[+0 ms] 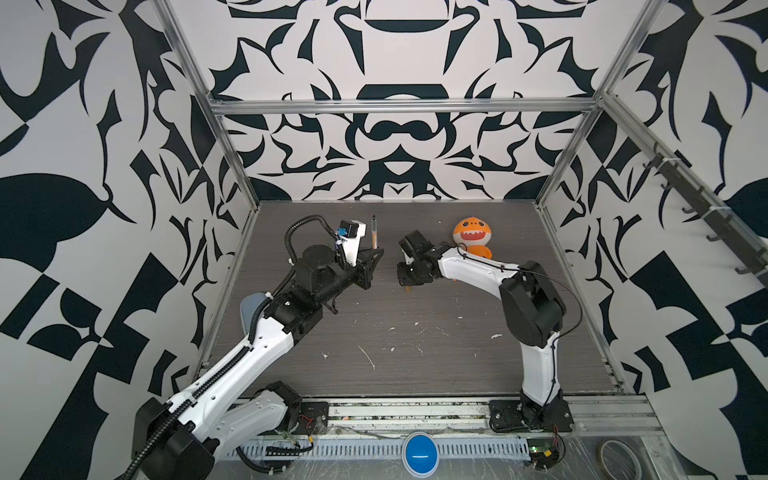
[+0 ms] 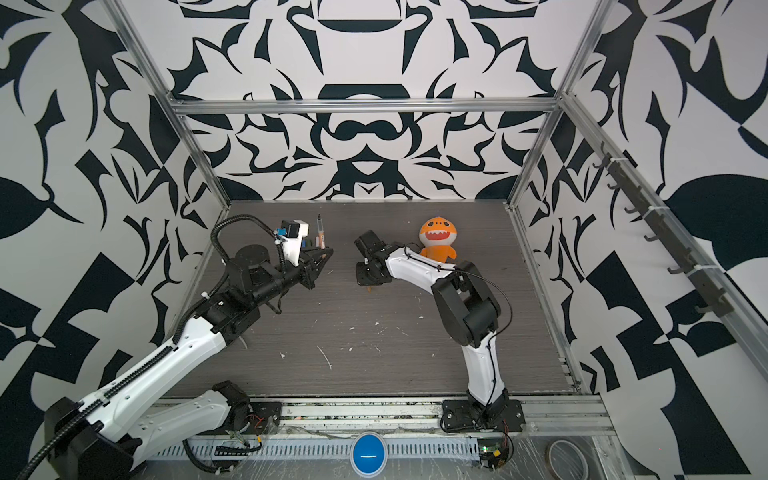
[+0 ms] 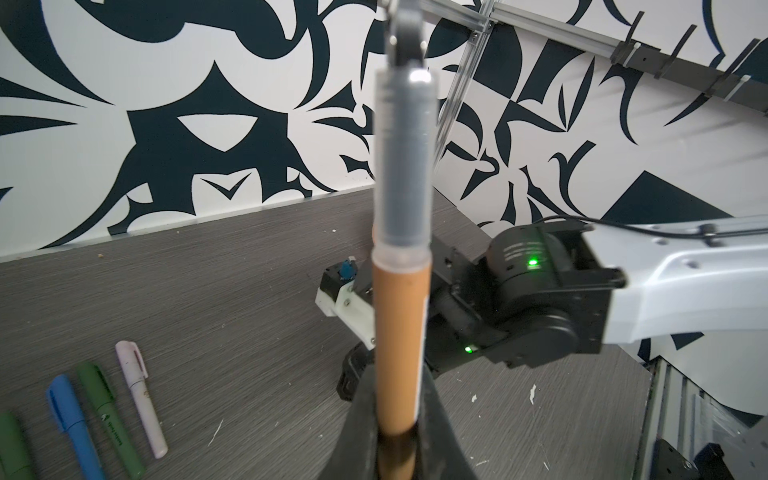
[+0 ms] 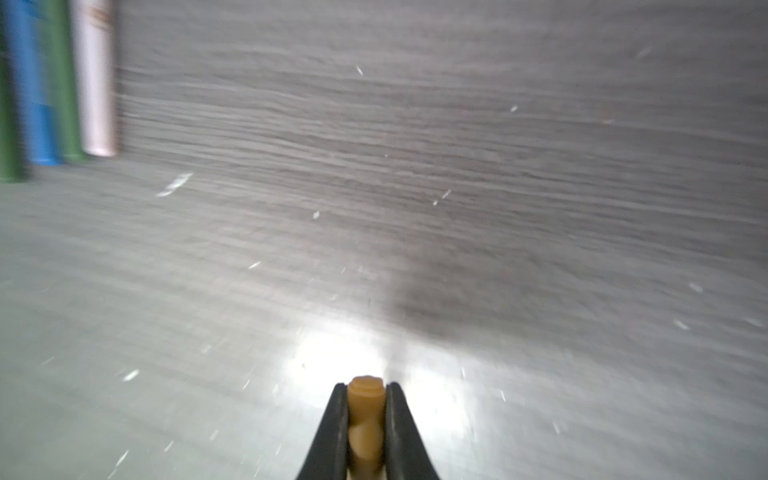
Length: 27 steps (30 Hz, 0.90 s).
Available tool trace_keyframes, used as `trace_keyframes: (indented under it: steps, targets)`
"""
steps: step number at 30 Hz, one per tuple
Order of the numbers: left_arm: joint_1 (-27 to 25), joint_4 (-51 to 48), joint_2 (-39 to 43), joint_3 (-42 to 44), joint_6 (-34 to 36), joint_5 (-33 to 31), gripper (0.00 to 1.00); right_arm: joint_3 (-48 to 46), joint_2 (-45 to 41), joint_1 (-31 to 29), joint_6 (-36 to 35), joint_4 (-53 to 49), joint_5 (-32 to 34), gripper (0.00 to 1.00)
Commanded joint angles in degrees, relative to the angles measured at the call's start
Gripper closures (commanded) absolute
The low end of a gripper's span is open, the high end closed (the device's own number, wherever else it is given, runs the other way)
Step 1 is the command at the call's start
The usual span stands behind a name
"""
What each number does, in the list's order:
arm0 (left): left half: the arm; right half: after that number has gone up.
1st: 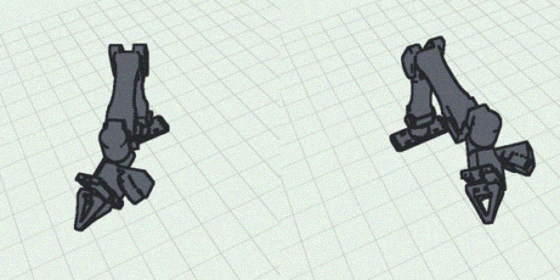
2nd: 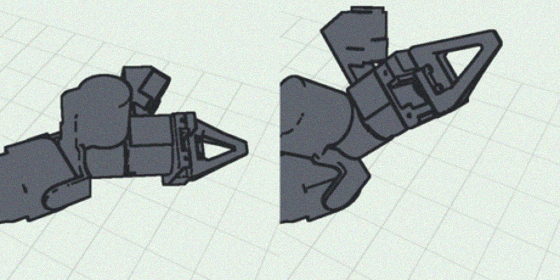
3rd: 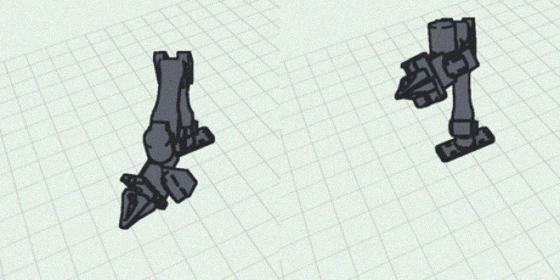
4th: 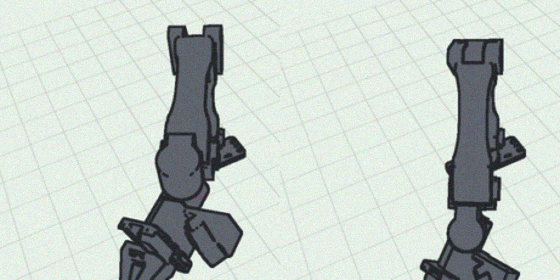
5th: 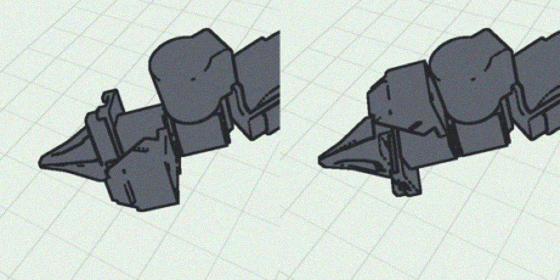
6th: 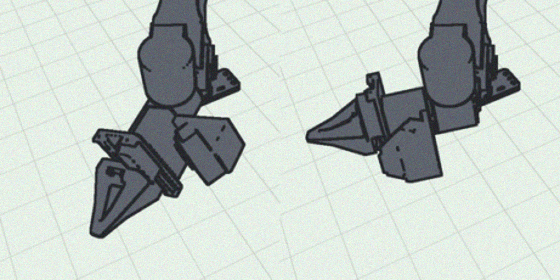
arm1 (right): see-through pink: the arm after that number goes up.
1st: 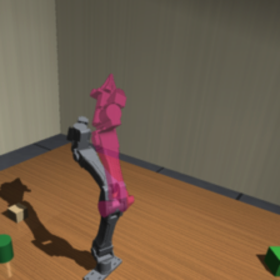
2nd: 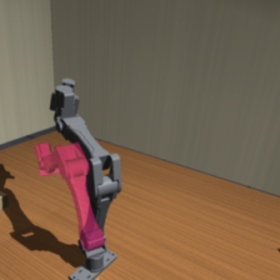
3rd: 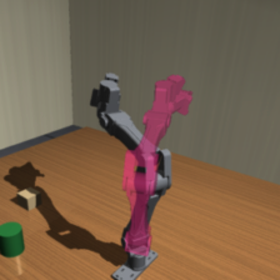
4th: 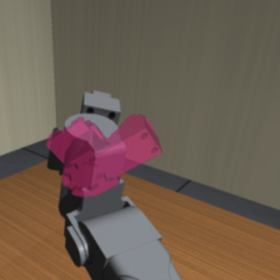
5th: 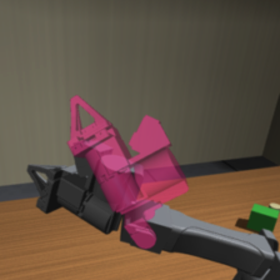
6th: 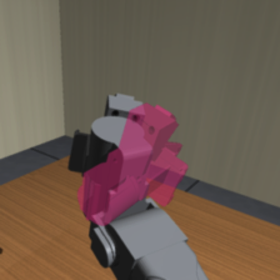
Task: Insert the pens into the pen caps
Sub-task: 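Lift the tan cap and swing the right gripper toward the left gripper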
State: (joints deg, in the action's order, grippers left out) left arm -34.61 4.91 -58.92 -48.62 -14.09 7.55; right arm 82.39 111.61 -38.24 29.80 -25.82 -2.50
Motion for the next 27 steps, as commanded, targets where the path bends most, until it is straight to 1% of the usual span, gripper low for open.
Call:
trace_keyframes:
  steps: [1, 6, 9, 12, 13, 16, 20, 21, 22, 23, 27]
  targets:
    - [0.0, 1.0, -1.2, -1.1, 0.0, 3.2, 0.94, -6.3, -9.7, 0.0, 0.2, 8.4, 0.7, 0.9]
    - [-0.2, 0.8, -4.8, -2.1, 0.4, 9.0, 0.94, -20.2, -23.0, 0.1, -0.2, 18.0, 5.0, 0.92]
    - [-0.9, 2.0, -6.1, -1.7, 1.4, 12.4, 0.95, -27.3, -32.3, 0.0, -0.1, 22.5, 9.8, 0.92]
    - [-2.1, 2.5, -7.3, -1.6, 2.6, 16.0, 0.95, -31.2, -40.5, 0.1, 0.5, 25.7, 14.9, 0.91]
    - [-2.8, 2.6, -7.6, -1.5, 3.3, 16.5, 0.95, -32.1, -42.9, 0.1, 0.4, 27.0, 15.7, 0.91]
    - [-4.3, 3.2, -7.6, -0.8, 4.6, 16.8, 0.95, -33.3, -48.7, 0.1, -0.4, 31.3, 16.0, 0.92]
    - [-5.5, 2.8, -8.2, -0.9, 5.3, 17.0, 0.95, -32.7, -53.3, 0.1, -1.5, 37.2, 14.5, 0.92]
    - [-5.6, 2.8, -8.4, -0.9, 5.5, 17.1, 0.95, -32.5, -53.9, 0.1, -1.6, 38.9, 14.1, 0.92]
    - [-5.7, 2.7, -8.7, -1.0, 5.3, 17.4, 0.95, -32.0, -54.3, 0.1, -1.8, 40.6, 11.3, 0.92]
    - [-5.8, 2.7, -8.7, -1.1, 5.4, 17.5, 0.95, -31.5, -54.4, 0.0, -1.7, 41.7, 10.4, 0.92]
    - [-6.0, 2.6, -9.0, -1.3, 5.4, 17.8, 0.95, -28.4, -53.4, 0.1, -0.5, 44.9, 6.1, 0.93]
